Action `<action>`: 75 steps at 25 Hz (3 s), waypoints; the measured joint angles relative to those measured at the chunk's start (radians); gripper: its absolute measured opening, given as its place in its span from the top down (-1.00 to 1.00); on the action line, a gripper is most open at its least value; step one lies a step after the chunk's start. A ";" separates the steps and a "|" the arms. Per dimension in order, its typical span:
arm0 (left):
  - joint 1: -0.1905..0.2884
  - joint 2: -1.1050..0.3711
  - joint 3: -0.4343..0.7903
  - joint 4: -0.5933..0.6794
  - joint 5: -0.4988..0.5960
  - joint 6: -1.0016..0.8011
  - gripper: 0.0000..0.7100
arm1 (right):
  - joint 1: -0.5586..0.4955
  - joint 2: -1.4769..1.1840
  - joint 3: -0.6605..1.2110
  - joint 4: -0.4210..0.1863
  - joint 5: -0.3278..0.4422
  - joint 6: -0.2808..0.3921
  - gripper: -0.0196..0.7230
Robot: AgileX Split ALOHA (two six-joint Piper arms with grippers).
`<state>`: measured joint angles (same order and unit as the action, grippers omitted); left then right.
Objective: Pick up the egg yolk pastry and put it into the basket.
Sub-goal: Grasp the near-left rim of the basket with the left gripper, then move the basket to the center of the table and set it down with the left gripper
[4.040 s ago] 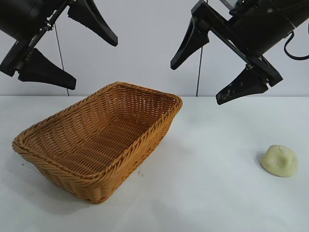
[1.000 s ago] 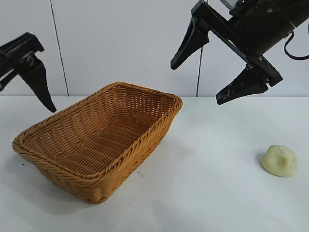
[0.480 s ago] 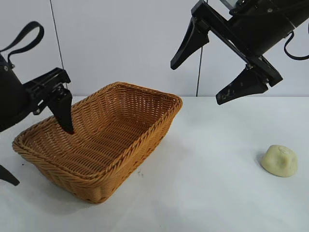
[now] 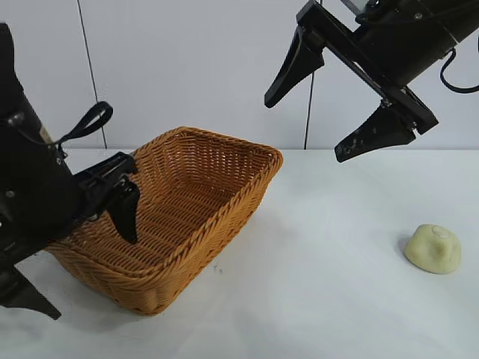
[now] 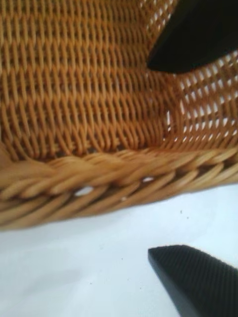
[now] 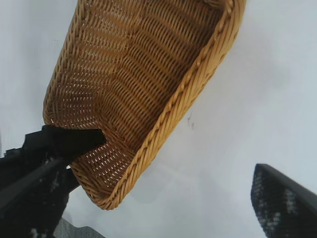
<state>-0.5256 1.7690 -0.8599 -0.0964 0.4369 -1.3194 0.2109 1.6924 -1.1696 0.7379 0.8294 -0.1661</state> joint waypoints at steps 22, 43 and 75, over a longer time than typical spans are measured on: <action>0.058 0.030 -0.005 -0.002 -0.050 0.018 0.70 | 0.000 0.000 0.000 0.000 0.001 0.000 -0.92; 0.257 0.134 -0.356 -0.307 0.306 0.924 0.70 | 0.000 0.000 0.000 0.000 0.001 0.000 -0.92; 0.279 0.337 -0.516 -0.328 0.381 1.278 0.42 | 0.000 0.000 0.000 -0.001 0.006 0.000 -0.92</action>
<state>-0.2465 2.1062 -1.3759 -0.4247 0.8180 -0.0415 0.2109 1.6924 -1.1696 0.7370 0.8349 -0.1661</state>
